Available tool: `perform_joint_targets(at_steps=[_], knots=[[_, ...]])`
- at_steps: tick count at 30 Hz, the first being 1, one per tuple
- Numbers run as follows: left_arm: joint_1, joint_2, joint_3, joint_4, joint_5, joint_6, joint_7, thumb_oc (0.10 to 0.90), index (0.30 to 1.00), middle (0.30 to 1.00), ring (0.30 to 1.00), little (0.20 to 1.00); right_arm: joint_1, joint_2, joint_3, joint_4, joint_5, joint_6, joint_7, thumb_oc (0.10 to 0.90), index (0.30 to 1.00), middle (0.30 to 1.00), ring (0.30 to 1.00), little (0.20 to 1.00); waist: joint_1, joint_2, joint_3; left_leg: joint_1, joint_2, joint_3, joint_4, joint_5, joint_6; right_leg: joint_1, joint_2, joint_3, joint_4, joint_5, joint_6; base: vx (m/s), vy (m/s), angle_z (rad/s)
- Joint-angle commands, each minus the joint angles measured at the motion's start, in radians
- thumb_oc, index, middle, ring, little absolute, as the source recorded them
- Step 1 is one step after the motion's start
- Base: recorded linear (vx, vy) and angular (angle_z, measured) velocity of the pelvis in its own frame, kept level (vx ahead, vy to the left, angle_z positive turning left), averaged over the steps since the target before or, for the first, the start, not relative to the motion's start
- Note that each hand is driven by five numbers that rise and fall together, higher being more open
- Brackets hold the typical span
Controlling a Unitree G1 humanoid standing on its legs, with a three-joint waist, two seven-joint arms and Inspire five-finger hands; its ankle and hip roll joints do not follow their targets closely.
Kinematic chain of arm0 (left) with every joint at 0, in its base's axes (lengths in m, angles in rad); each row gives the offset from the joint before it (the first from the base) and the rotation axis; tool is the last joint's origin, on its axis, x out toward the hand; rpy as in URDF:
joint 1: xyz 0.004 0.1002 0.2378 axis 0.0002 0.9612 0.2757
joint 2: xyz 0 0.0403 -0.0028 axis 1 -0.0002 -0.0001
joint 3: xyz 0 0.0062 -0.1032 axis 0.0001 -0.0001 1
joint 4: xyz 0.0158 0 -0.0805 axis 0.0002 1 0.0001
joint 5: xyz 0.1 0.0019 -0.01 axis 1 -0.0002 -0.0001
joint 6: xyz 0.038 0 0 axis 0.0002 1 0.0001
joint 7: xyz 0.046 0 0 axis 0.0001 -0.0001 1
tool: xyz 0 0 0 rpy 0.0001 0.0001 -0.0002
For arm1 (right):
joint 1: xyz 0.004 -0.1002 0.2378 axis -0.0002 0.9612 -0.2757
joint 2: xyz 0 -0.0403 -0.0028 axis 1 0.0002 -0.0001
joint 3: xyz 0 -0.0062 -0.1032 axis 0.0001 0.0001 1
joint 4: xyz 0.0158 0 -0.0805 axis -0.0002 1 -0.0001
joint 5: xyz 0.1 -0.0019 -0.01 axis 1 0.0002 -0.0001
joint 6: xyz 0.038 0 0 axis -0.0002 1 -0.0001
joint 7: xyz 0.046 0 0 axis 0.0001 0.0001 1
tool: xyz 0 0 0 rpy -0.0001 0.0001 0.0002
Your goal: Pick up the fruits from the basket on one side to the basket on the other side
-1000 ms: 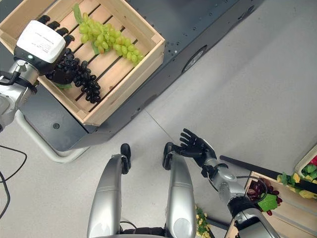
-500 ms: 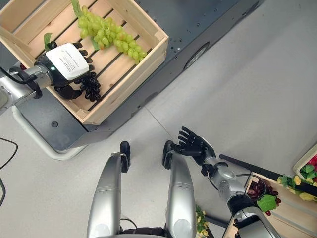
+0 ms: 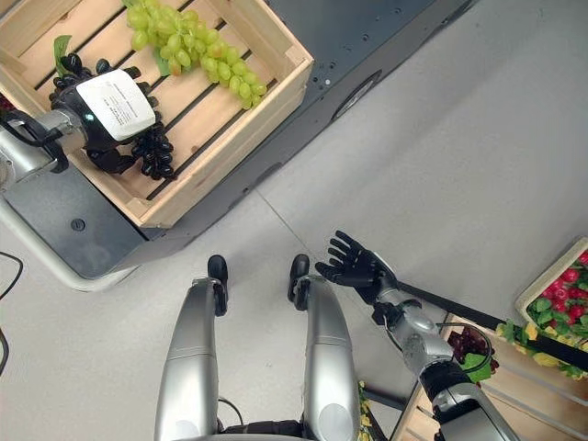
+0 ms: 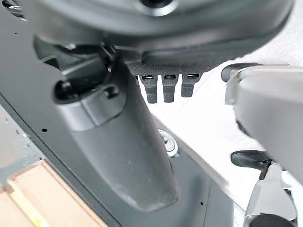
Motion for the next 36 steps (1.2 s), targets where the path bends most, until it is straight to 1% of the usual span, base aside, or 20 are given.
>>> perform_joint_targets(at_steps=[1, 4, 6, 8, 11, 13, 14, 15, 16, 17, 18, 22, 25, 28, 36], knots=[[-0.126, 0.052, 0.052, 0.041, -0.034, 0.124, -0.059, 0.800, 0.900, 0.900, 0.900, 0.900, 0.026, -0.007, -0.058, -0.090, 0.086, -0.074, 0.051, 0.800, 0.900, 0.900, 0.900, 0.900, 0.006, -0.005, -0.012, 0.074, -0.037, 0.093, -0.083, -0.046, 0.092, 0.050, 0.030, 0.035, -0.088, 0.085, 0.009, 0.00, 0.000, 0.00], [-0.120, 0.049, 0.058, 0.056, -0.022, 0.176, -0.112, 0.800, 0.900, 0.900, 0.900, 0.900, 0.030, 0.000, -0.054, -0.110, 0.103, -0.083, 0.050, 0.800, 0.900, 0.900, 0.900, 0.900, 0.004, -0.007, -0.012, 0.067, -0.039, 0.091, -0.088, -0.045, 0.093, 0.043, 0.030, 0.034, -0.096, 0.091, 0.012, 0.00, 0.000, 0.00], [-0.112, 0.042, 0.068, 0.085, -0.018, 0.187, -0.129, 0.800, 0.900, 0.900, 0.900, 0.900, 0.031, 0.003, -0.054, -0.120, 0.118, -0.090, 0.049, 0.800, 0.900, 0.900, 0.900, 0.900, 0.002, -0.009, -0.012, 0.061, -0.041, 0.091, -0.089, -0.045, 0.094, 0.039, 0.032, 0.034, -0.102, 0.093, 0.012, 0.00, 0.000, 0.00], [-0.105, 0.035, 0.074, 0.094, -0.022, 0.190, -0.108, 0.800, 0.900, 0.900, 0.900, 0.900, 0.032, 0.004, -0.056, -0.131, 0.125, -0.095, 0.046, 0.800, 0.900, 0.900, 0.900, 0.900, 0.000, -0.010, -0.012, 0.052, -0.043, 0.090, -0.092, -0.042, 0.092, 0.033, 0.033, 0.033, -0.109, 0.096, 0.013, 0.00, 0.000, 0.00], [-0.101, 0.023, 0.079, 0.103, -0.023, 0.180, -0.077, 0.800, 0.900, 0.900, 0.900, 0.900, 0.037, 0.006, -0.058, -0.140, 0.126, -0.099, 0.045, 0.800, 0.900, 0.900, 0.900, 0.900, -0.004, -0.012, -0.012, 0.047, -0.044, 0.091, -0.098, -0.040, 0.093, 0.024, 0.036, 0.035, -0.109, 0.098, 0.014, 0.00, 0.000, 0.00], [-0.101, 0.014, 0.083, 0.110, -0.021, 0.160, -0.072, 0.800, 0.900, 0.900, 0.900, 0.900, 0.042, 0.010, -0.060, -0.152, 0.127, -0.106, 0.042, 0.800, 0.900, 0.900, 0.900, 0.900, -0.007, -0.014, -0.012, 0.043, -0.046, 0.091, -0.103, -0.039, 0.095, 0.020, 0.037, 0.036, -0.114, 0.101, 0.015, 0.00, 0.000, 0.00], [-0.101, 0.006, 0.082, 0.119, -0.042, 0.127, -0.078, 0.800, 0.900, 0.900, 0.900, 0.900, 0.040, 0.009, -0.062, -0.158, 0.137, -0.115, 0.038, 0.800, 0.900, 0.900, 0.900, 0.900, -0.009, -0.015, -0.012, 0.040, -0.047, 0.091, -0.105, -0.039, 0.097, 0.018, 0.039, 0.036, -0.119, 0.103, 0.016, 0.00, 0.000, 0.00], [-0.096, 0.002, 0.083, 0.121, -0.048, 0.118, -0.092, 0.800, 0.900, 0.900, 0.900, 0.900, 0.037, 0.008, -0.063, -0.170, 0.148, -0.119, 0.032, 0.800, 0.900, 0.900, 0.900, 0.900, -0.009, -0.015, -0.012, 0.037, -0.048, 0.091, -0.109, -0.037, 0.097, 0.017, 0.040, 0.035, -0.124, 0.105, 0.016, 0.00, 0.000, 0.00], [-0.093, 0.000, 0.083, 0.124, -0.056, 0.110, -0.097, 0.740, 0.811, 0.811, 0.811, 0.811, 0.036, 0.008, -0.061, -0.178, 0.158, -0.123, 0.028, 0.800, 0.900, 0.900, 0.900, 0.900, -0.010, -0.015, -0.012, 0.035, -0.050, 0.090, -0.110, -0.036, 0.096, 0.015, 0.041, 0.035, -0.125, 0.105, 0.016, 0.00, 0.000, 0.00], [-0.092, -0.002, 0.081, 0.128, -0.059, 0.104, -0.094, 0.740, 0.811, 0.811, 0.811, 0.811, 0.035, 0.008, -0.061, -0.179, 0.162, -0.125, 0.027, 0.800, 0.900, 0.900, 0.900, 0.900, -0.011, -0.015, -0.012, 0.033, -0.050, 0.089, -0.109, -0.036, 0.096, 0.013, 0.041, 0.036, -0.125, 0.105, 0.016, 0.00, 0.000, 0.00], [-0.091, -0.004, 0.078, 0.141, -0.069, 0.083, -0.077, 0.403, 0.305, 0.305, 0.305, 0.305, 0.033, 0.008, -0.065, -0.179, 0.167, -0.128, 0.030, 0.800, 0.900, 0.900, 0.900, 0.900, -0.013, -0.015, -0.012, 0.031, -0.050, 0.090, -0.106, -0.039, 0.096, 0.008, 0.042, 0.038, -0.119, 0.104, 0.017, 0.00, 0.000, 0.00], [-0.077, -0.007, 0.079, 0.128, -0.091, 0.060, -0.085, 0.400, 0.300, 0.300, 0.300, 0.300, 0.040, 0.005, -0.073, -0.213, 0.165, -0.144, 0.012, 0.800, 0.900, 0.900, 0.900, 0.900, -0.019, -0.012, -0.012, 0.028, -0.050, 0.094, -0.105, -0.043, 0.102, 0.001, 0.045, 0.046, -0.115, 0.103, 0.018, 0.00, 0.000, 0.00], [-0.073, -0.007, 0.074, 0.122, -0.106, 0.048, -0.066, 0.400, 0.300, 0.300, 0.300, 0.300, 0.039, 0.001, -0.077, -0.224, 0.177, -0.152, 0.008, 0.800, 0.900, 0.900, 0.900, 0.900, -0.022, -0.005, -0.012, 0.036, -0.052, 0.098, -0.108, -0.042, 0.101, 0.006, 0.046, 0.049, -0.116, 0.102, 0.017, 0.00, 0.000, 0.00], [-0.064, -0.013, 0.083, 0.130, -0.114, 0.037, -0.015, 0.400, 0.300, 0.300, 0.300, 0.300, 0.041, 0.003, -0.082, -0.236, 0.176, -0.159, -0.004, 0.800, 0.900, 0.900, 0.900, 0.900, -0.027, 0.004, -0.012, 0.058, -0.051, 0.105, -0.109, -0.048, 0.100, 0.022, 0.045, 0.057, -0.111, 0.096, 0.017, 0.00, 0.000, 0.00], [-0.003, 0.000, 0.124, 0.110, -0.085, -0.033, 0.099, 0.400, 0.300, 0.300, 0.300, 0.300, 0.059, 0.010, -0.098, -0.251, 0.166, -0.159, -0.008, 0.800, 0.900, 0.900, 0.900, 0.900, -0.028, 0.027, -0.012, 0.162, -0.048, 0.120, -0.130, -0.057, 0.098, 0.114, 0.033, 0.065, -0.120, 0.079, 0.017, 0.00, -0.006, -0.01]])
